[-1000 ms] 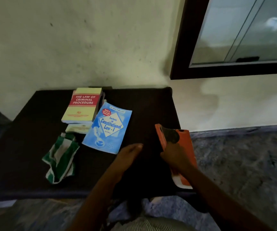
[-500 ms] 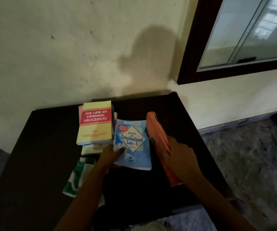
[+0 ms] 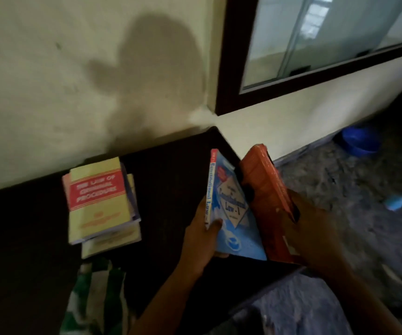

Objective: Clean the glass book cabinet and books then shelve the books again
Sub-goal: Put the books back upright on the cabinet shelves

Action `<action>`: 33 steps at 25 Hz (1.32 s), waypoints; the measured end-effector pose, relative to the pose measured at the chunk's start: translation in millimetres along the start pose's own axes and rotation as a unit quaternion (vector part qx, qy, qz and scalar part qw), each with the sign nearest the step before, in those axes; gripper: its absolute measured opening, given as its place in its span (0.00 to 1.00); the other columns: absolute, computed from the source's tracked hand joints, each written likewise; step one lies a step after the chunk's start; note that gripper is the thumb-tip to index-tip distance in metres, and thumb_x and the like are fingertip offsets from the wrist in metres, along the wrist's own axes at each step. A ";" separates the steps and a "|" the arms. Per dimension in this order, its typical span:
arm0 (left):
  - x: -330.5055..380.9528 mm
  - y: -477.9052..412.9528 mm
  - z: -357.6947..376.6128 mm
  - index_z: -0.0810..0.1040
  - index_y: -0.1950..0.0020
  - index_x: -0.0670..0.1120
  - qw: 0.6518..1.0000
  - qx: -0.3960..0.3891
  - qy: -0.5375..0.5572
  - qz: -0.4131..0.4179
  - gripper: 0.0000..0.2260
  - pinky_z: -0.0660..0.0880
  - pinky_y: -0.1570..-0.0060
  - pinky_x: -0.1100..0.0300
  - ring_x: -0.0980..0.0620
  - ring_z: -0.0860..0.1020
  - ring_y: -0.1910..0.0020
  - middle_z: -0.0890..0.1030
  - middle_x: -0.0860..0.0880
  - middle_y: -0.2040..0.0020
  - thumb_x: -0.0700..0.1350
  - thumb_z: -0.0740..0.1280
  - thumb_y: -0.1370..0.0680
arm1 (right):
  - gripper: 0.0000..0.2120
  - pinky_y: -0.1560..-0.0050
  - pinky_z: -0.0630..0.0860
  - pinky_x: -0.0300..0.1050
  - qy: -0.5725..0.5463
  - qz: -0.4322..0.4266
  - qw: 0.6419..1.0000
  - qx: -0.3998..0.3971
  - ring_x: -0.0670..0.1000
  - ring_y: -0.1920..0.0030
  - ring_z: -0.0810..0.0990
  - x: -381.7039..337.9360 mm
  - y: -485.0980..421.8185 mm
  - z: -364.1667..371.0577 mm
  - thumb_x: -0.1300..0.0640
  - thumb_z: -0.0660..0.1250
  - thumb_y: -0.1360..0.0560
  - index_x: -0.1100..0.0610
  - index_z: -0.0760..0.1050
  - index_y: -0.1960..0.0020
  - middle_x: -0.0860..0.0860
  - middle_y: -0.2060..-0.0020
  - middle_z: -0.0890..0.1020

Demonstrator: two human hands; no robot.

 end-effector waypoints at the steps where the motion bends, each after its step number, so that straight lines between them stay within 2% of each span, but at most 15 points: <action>1: 0.5 -2.3 14.9 0.68 0.32 0.51 1.000 0.005 0.022 0.000 0.21 0.78 0.69 0.63 0.54 0.81 0.57 0.79 0.46 0.42 0.37 0.64 0.23 | 0.20 0.53 0.72 0.48 0.007 0.011 1.000 0.010 0.62 0.53 0.81 14.0 -1.9 -10.3 0.50 0.62 0.24 0.52 0.71 0.33 0.60 0.52 0.82; 4: 20.9 -17.1 51.3 0.74 0.38 0.51 0.999 0.014 -0.007 0.037 0.15 0.80 0.53 0.45 0.46 0.82 0.52 0.81 0.44 0.44 0.42 0.68 0.24 | 0.18 0.56 0.72 0.46 0.006 0.030 0.999 0.024 0.60 0.55 0.81 63.1 -12.9 -54.7 0.54 0.63 0.25 0.52 0.72 0.35 0.59 0.56 0.83; 5: 31.9 -23.9 66.1 0.74 0.40 0.51 0.997 0.014 -0.040 0.062 0.14 0.78 0.49 0.45 0.46 0.82 0.51 0.81 0.45 0.45 0.44 0.68 0.24 | 0.18 0.56 0.73 0.46 0.010 0.024 0.999 0.029 0.60 0.56 0.82 83.6 -17.2 -72.6 0.54 0.63 0.25 0.53 0.72 0.35 0.59 0.57 0.83; 8: 63.0 -37.7 113.9 0.71 0.38 0.51 0.982 0.010 -0.160 0.104 0.13 0.76 0.55 0.60 0.55 0.80 0.56 0.80 0.49 0.49 0.43 0.65 0.22 | 0.18 0.54 0.75 0.47 0.026 0.020 0.999 0.041 0.60 0.58 0.82 143.3 -28.4 -128.1 0.53 0.62 0.24 0.53 0.72 0.35 0.58 0.57 0.83; 9: 71.1 -41.5 138.4 0.71 0.37 0.50 0.980 0.001 -0.166 0.114 0.14 0.76 0.56 0.60 0.54 0.80 0.55 0.80 0.49 0.49 0.42 0.64 0.22 | 0.18 0.54 0.75 0.47 0.019 0.029 0.998 0.046 0.58 0.60 0.82 166.4 -30.8 -148.5 0.55 0.63 0.24 0.52 0.71 0.35 0.57 0.57 0.83; 11: 90.5 -47.4 197.3 0.70 0.34 0.50 0.975 -0.016 -0.169 0.145 0.17 0.78 0.50 0.51 0.47 0.81 0.51 0.81 0.46 0.46 0.43 0.66 0.22 | 0.18 0.56 0.77 0.47 0.006 0.052 0.997 0.062 0.53 0.66 0.79 212.5 -37.9 -188.6 0.57 0.64 0.24 0.51 0.71 0.35 0.53 0.60 0.81; 13: 107.5 -58.1 264.0 0.70 0.33 0.52 0.968 -0.023 -0.172 0.181 0.23 0.78 0.50 0.44 0.45 0.81 0.50 0.81 0.46 0.44 0.53 0.67 0.27 | 0.17 0.56 0.77 0.47 0.008 0.071 0.993 0.094 0.53 0.67 0.79 258.9 -50.1 -228.8 0.57 0.65 0.24 0.52 0.72 0.36 0.53 0.61 0.81; 15: 129.8 -68.7 323.5 0.69 0.31 0.52 0.958 -0.032 -0.177 0.222 0.26 0.78 0.50 0.48 0.47 0.81 0.49 0.80 0.49 0.43 0.56 0.65 0.29 | 0.16 0.55 0.76 0.48 0.021 0.077 0.988 0.130 0.58 0.63 0.81 299.6 -70.4 -265.1 0.57 0.65 0.25 0.56 0.73 0.37 0.58 0.58 0.82; 17: 152.1 -85.2 388.3 0.67 0.30 0.51 0.947 -0.053 -0.175 0.265 0.22 0.76 0.52 0.56 0.50 0.79 0.49 0.78 0.53 0.43 0.48 0.66 0.23 | 0.16 0.54 0.74 0.48 0.036 0.083 0.983 0.160 0.60 0.59 0.81 339.4 -98.8 -304.5 0.57 0.65 0.25 0.58 0.73 0.37 0.60 0.56 0.83; 19: 173.4 -111.3 447.1 0.66 0.29 0.50 0.937 -0.052 -0.165 0.302 0.20 0.75 0.51 0.58 0.50 0.79 0.48 0.78 0.51 0.43 0.43 0.63 0.21 | 0.16 0.54 0.74 0.45 0.043 0.090 0.979 0.176 0.59 0.56 0.81 375.8 -134.8 -338.8 0.56 0.65 0.24 0.57 0.73 0.37 0.59 0.53 0.82; 23: 219.1 -182.8 551.7 0.65 0.28 0.48 0.912 -0.017 -0.145 0.382 0.22 0.72 0.49 0.58 0.45 0.79 0.46 0.79 0.45 0.40 0.47 0.63 0.21 | 0.18 0.54 0.71 0.42 0.041 0.069 0.970 0.230 0.57 0.50 0.80 439.4 -227.2 -403.1 0.56 0.65 0.25 0.54 0.72 0.35 0.56 0.49 0.82; 25: 248.3 -222.9 597.5 0.65 0.28 0.46 0.904 -0.003 -0.127 0.409 0.23 0.69 0.50 0.62 0.48 0.78 0.48 0.78 0.44 0.40 0.48 0.63 0.22 | 0.18 0.53 0.71 0.42 0.040 0.051 0.968 0.244 0.57 0.49 0.80 461.5 -283.0 -436.6 0.56 0.65 0.25 0.54 0.73 0.36 0.56 0.48 0.82; 27: 289.1 -266.6 644.9 0.65 0.28 0.44 0.894 0.011 -0.118 0.432 0.21 0.69 0.55 0.72 0.53 0.75 0.52 0.77 0.45 0.41 0.41 0.62 0.20 | 0.18 0.52 0.71 0.41 0.036 0.040 0.969 0.243 0.55 0.49 0.80 476.7 -345.1 -472.4 0.55 0.64 0.24 0.53 0.71 0.35 0.54 0.47 0.81; 29: 331.4 -307.4 690.2 0.65 0.29 0.43 0.882 0.023 -0.118 0.456 0.20 0.65 0.64 0.82 0.56 0.73 0.53 0.76 0.47 0.43 0.38 0.60 0.20 | 0.17 0.51 0.73 0.43 0.044 0.013 0.968 0.249 0.53 0.51 0.81 489.3 -406.2 -507.1 0.53 0.62 0.23 0.53 0.70 0.34 0.53 0.46 0.81; 33: 396.9 -374.3 763.3 0.63 0.27 0.44 0.862 0.053 -0.112 0.491 0.20 0.67 0.59 0.75 0.50 0.76 0.49 0.76 0.43 0.38 0.41 0.60 0.19 | 0.17 0.54 0.71 0.39 0.012 -0.022 0.964 0.265 0.51 0.54 0.80 509.1 -507.9 -562.2 0.53 0.59 0.21 0.55 0.69 0.34 0.53 0.47 0.80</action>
Point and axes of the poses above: each hand's wrist, its own y-axis away from the middle knuckle, its own z-axis out of the palm, x = y × z, the point moved 2 cm from there along -y, towards the middle knuckle
